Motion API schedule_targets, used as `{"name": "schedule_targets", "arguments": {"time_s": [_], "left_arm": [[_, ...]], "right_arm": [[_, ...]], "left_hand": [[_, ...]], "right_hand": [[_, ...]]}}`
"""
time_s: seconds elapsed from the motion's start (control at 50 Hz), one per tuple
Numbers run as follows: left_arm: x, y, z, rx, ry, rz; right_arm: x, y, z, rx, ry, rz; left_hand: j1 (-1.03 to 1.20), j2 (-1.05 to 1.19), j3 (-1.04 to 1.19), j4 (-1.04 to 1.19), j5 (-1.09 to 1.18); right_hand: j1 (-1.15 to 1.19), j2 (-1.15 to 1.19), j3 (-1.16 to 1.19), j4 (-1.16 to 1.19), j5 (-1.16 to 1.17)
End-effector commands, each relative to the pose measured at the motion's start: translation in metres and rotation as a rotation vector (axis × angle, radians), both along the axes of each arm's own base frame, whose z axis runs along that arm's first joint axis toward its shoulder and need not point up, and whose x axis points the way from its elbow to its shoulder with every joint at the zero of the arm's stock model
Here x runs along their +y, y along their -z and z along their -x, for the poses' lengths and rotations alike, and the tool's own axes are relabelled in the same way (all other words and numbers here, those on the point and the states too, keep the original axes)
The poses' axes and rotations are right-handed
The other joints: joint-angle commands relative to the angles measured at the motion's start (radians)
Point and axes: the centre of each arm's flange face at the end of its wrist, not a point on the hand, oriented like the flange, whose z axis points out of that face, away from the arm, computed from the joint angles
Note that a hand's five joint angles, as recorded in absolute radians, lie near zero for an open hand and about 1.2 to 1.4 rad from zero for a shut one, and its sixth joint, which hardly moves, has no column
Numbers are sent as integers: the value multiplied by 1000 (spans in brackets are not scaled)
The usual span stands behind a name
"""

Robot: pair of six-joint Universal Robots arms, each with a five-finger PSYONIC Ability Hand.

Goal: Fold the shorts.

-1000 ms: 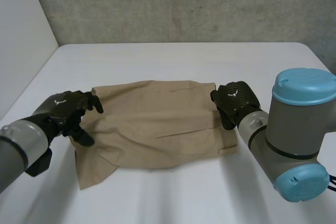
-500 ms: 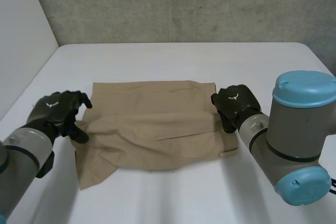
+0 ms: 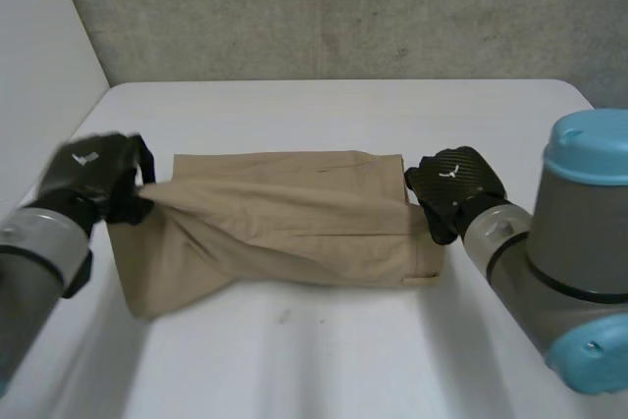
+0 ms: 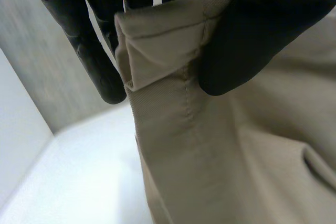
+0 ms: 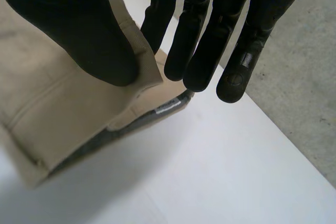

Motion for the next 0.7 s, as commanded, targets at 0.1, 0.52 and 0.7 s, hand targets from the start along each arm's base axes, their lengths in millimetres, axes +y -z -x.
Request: {"name": "schedule_targets", "arguments": {"time_s": [0.1, 0.52, 0.7], "left_arm": [[94, -45, -11, 18, 146, -13], [88, -10, -1, 16, 254, -160], [12, 30, 17, 2, 236, -223]], "right_arm": [[53, -56, 30, 155, -65, 65], [30, -40, 44, 226, -91, -35], [-25, -10, 25, 230, -9, 30]], "left_hand": [[244, 202, 209, 202, 256], [244, 202, 209, 202, 256], [244, 202, 209, 202, 256]], "right_hand": [[442, 221, 220, 204, 259], [442, 221, 220, 204, 259], [442, 221, 220, 204, 259]]}}
